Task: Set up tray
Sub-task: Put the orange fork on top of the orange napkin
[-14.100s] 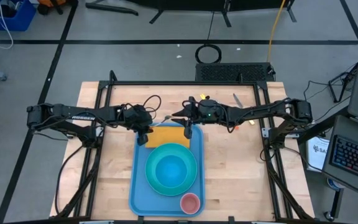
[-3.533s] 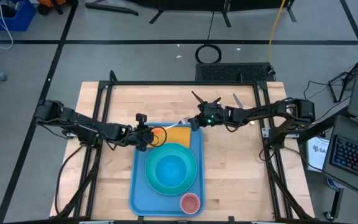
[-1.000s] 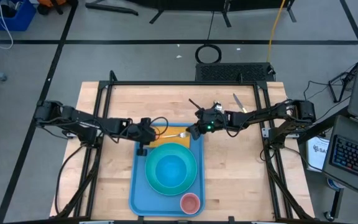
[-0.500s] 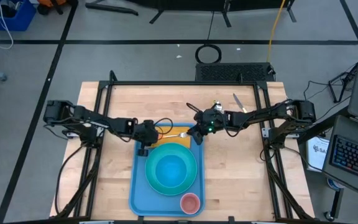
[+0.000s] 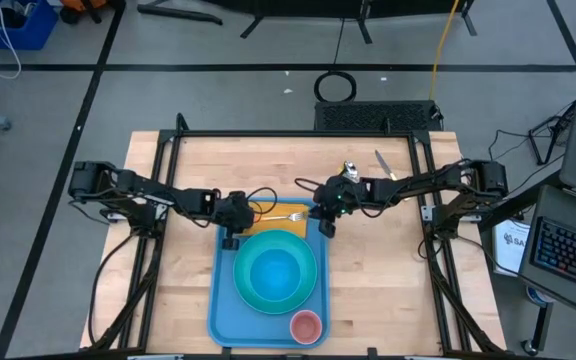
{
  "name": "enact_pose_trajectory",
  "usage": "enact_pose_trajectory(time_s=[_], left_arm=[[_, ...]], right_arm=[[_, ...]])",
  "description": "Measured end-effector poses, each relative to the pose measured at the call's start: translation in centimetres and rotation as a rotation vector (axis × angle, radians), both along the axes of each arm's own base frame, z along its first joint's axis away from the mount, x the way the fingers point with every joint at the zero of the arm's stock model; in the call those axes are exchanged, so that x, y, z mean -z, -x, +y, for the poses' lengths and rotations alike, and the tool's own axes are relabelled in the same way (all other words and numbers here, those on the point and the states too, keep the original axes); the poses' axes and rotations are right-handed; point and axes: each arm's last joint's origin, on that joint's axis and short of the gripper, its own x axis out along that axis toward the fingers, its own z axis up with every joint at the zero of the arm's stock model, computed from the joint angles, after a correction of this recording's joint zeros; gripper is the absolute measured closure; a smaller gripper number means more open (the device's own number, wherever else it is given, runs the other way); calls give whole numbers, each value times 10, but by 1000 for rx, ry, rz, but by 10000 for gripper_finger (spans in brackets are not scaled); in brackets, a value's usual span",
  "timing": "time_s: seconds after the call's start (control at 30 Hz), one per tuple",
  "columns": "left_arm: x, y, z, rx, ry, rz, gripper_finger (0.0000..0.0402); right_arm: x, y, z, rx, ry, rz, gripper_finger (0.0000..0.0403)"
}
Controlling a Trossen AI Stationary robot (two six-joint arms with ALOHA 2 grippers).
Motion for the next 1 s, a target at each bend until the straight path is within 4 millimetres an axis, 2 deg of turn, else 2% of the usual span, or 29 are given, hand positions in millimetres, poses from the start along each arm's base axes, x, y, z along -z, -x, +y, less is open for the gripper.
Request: enact_pose_trajectory(time_s=[0.17,0.33,0.63,1.0], left_arm=[[0,0,0,-8,5,-6,364],[-1,-2,0,-12,6,-22,364],[-2,-3,0,-12,5,-40,364],[-2,-3,0,-12,5,-40,364]], right_arm=[[-1,-1,4,-80,78,-10,316],[0,-1,1,-89,89,-14,277],[31,-13,-8,-153,67,3,213],[32,-13,-11,-189,120,2,209]])
